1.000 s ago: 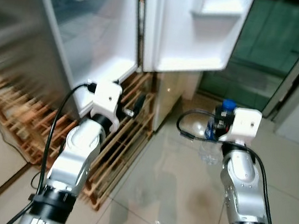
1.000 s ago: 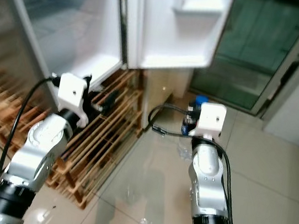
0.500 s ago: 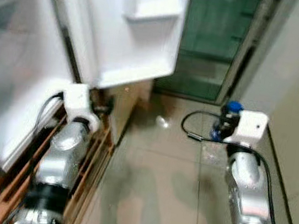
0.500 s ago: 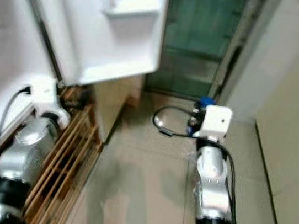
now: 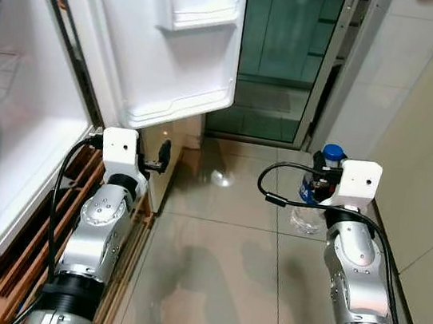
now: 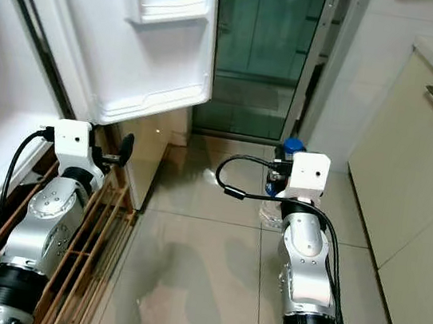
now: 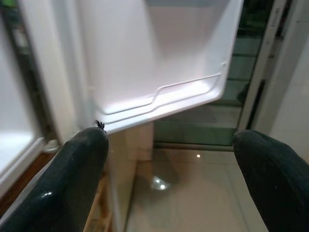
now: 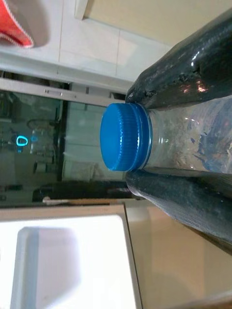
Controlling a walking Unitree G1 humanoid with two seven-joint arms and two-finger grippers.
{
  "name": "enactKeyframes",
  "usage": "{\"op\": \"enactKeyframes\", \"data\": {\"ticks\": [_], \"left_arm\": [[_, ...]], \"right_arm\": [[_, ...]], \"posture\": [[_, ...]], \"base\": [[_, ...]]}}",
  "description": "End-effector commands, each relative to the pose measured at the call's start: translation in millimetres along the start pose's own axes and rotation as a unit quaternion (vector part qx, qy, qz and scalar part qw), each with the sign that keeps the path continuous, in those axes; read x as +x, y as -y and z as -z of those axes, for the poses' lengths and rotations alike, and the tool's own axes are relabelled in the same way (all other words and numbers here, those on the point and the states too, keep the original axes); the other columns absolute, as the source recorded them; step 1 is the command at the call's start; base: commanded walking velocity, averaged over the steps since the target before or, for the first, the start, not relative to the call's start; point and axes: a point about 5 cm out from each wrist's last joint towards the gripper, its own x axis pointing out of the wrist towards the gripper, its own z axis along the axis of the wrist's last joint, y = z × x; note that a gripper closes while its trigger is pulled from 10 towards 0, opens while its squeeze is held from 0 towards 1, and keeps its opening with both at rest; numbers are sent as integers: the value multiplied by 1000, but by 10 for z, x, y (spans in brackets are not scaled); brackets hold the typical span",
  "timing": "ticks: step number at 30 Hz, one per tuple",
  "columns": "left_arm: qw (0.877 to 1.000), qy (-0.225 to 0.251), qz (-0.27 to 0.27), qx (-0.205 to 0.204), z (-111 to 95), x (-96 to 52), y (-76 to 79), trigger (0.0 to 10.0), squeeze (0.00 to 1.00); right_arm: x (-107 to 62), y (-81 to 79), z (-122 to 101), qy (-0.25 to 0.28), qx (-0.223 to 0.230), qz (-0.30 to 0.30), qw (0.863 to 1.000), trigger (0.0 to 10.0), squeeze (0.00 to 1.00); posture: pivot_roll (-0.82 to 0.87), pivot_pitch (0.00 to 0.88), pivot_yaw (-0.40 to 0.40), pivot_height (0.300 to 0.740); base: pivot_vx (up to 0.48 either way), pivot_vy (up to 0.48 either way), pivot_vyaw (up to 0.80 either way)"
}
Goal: Restocking fridge
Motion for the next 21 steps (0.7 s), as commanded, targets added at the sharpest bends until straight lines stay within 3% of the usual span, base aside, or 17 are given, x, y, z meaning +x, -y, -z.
{"op": "enactKeyframes", "data": {"ticks": [1,8,16,21], "left_arm": [[1000,19,1,11,-92,18,16,10000,0],[999,7,7,52,-81,43,122,10000,0],[1000,9,-19,18,-134,73,87,10000,0],[1000,15,-14,22,-169,76,125,10000,0]], "right_arm": [[66,5,-134,30,-3,-3,1000,10000,169],[74,-14,-124,27,2,-10,1000,10000,184],[94,-49,-111,23,4,-18,1000,10000,180],[101,-49,-107,23,7,-18,1000,10000,188]], "posture": [[-52,0,72,740],[-51,0,72,740],[-46,0,70,740],[-46,0,71,740]], "base": [[424,0,0],[418,0,0],[433,0,0],[445,0,0]]}}
